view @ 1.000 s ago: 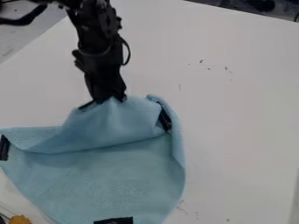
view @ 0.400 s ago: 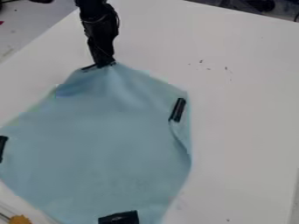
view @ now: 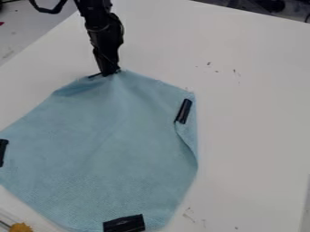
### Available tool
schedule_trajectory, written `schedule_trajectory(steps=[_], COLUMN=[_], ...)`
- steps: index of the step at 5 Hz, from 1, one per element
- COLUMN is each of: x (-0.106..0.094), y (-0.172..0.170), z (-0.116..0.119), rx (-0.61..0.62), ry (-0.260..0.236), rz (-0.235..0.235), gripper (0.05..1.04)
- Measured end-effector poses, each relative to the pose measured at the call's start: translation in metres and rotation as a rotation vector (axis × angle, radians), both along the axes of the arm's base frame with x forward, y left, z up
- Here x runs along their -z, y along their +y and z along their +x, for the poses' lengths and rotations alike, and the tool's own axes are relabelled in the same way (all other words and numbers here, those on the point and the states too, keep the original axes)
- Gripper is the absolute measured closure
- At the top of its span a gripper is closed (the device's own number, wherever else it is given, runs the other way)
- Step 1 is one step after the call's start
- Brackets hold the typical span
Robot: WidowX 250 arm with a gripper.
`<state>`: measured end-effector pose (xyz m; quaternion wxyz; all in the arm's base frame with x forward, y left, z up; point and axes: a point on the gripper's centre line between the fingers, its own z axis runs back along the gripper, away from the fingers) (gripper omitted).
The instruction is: Unfold the cloth from bottom right to top left
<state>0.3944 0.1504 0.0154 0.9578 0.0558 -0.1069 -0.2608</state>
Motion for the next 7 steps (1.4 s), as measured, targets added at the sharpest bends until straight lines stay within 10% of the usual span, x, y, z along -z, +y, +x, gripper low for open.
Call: schedule_trajectory(steps=[2, 4, 6, 7], x=[-0.003, -0.064, -0.078, -0.073], y=[-0.005, -0.017, -0.062, -0.074], z=[0.000, 0.019, -0.035, -0.060], rx=[0.009, -0.001, -0.391, -0.459], ry=[0.023, -0.119, 0.090, 0.106], rz=[0.028, 0.100, -0.020, -0.034], gripper=[0.612, 0.088, 0.084, 0.084])
